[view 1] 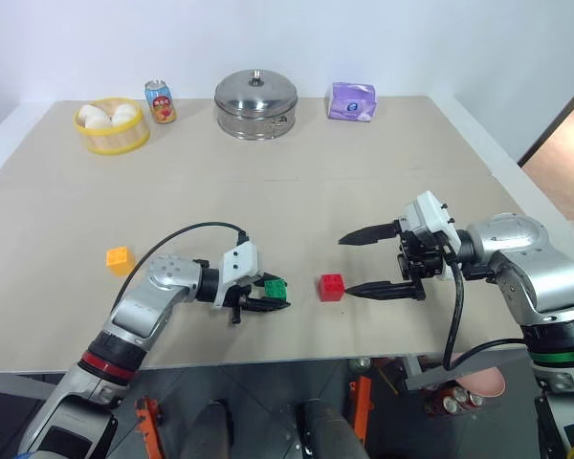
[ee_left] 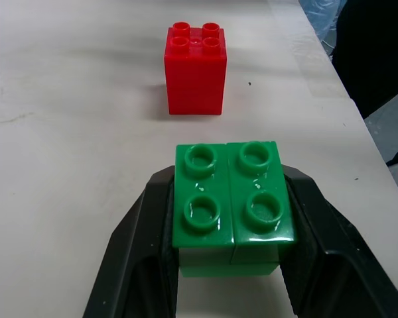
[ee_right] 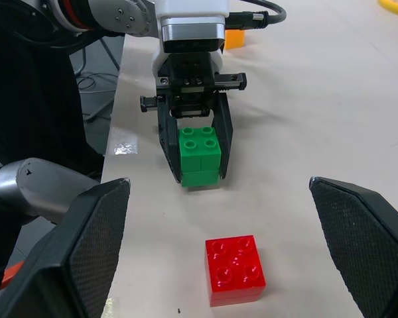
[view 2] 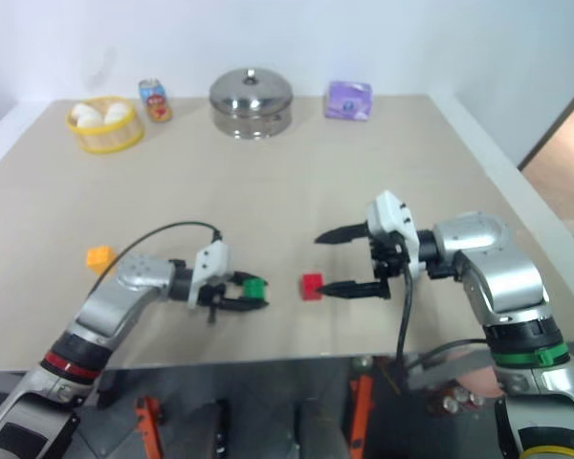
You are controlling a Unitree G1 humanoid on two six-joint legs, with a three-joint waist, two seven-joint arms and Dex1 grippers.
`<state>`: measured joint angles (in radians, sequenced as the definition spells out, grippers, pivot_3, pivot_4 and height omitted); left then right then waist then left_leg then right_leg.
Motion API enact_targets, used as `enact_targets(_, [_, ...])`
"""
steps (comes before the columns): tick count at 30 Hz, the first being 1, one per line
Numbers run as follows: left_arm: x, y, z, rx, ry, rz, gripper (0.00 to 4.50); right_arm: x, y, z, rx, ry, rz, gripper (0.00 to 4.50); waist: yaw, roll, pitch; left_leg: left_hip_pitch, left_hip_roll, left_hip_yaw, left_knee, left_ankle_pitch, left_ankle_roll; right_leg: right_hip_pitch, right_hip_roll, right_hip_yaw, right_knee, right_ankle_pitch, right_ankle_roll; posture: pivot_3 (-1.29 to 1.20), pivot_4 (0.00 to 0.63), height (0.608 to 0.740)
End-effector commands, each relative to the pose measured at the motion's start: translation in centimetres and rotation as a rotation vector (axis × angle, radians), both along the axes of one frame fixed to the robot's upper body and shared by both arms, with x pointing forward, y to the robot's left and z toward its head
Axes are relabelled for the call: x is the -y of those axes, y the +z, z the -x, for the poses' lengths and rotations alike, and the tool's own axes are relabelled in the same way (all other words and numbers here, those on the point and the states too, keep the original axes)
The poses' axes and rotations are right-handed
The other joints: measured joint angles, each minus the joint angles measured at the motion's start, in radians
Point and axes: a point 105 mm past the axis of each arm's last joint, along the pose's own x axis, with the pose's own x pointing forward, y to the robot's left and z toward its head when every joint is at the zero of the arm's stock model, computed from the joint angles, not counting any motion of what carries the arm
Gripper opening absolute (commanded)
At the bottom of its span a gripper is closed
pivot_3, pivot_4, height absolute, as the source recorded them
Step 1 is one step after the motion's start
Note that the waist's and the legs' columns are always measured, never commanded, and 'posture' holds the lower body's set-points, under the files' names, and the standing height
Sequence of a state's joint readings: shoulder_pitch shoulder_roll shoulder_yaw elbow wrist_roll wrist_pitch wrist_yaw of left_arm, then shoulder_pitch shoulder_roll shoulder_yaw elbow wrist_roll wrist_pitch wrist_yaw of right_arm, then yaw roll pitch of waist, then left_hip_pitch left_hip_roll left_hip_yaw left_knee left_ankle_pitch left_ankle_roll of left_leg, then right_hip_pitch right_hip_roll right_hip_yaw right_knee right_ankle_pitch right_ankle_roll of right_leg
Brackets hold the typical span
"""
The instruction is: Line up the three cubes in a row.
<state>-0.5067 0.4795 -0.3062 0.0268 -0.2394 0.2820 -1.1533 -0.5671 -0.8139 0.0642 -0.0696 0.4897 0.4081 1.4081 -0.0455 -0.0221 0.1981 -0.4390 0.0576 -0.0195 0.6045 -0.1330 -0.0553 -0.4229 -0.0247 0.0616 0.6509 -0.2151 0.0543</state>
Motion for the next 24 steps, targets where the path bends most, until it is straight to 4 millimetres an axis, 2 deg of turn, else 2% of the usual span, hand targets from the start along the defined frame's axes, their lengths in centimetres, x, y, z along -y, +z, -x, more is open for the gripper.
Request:
enact_targets(1, [0.0, 0.13, -0.08, 0.018, 0.007, 0.012, 1.36, 0.04, 1.64, 0.33, 0.065, 0.008, -0.019, 4.5, 0.0, 0.0, 0.0, 0.0, 0.0, 0.0, 0.0, 0.0, 0.0, 0.0, 0.0, 0.0, 0.0, 0.0, 0.0, 0.0, 0.15, 0.739])
enact_targets(18, [0.03, -0.58, 0.08, 0.018, 0.008, 0.015, 1.36, 0.09, 1.74, 0.22, 0.065, 0.007, -0.013, 4.5, 0.0, 0.0, 0.0, 0.0, 0.0, 0.0, 0.0, 0.0, 0.0, 0.0, 0.0, 0.0, 0.0, 0.0, 0.0, 0.0, 0.15, 0.739])
enact_targets(19, [0.02, -0.53, 0.09, 0.019, 0.007, 0.017, 2.4, 0.08, 1.74, 0.22, 0.065, 0.007, -0.013, 4.5, 0.0, 0.0, 0.0, 0.0, 0.0, 0.0, 0.0, 0.0, 0.0, 0.0, 0.0, 0.0, 0.0, 0.0, 0.0, 0.0, 0.15, 0.739])
enact_targets(24, [-0.09, -0.42, 0.06, 0.023, 0.007, 0.02, 4.02, 0.12, 1.81, 0.21, 0.064, 0.008, -0.016, 4.5, 0.0, 0.0, 0.0, 0.0, 0.0, 0.0, 0.0, 0.0, 0.0, 0.0, 0.0, 0.0, 0.0, 0.0, 0.0, 0.0, 0.15, 0.739])
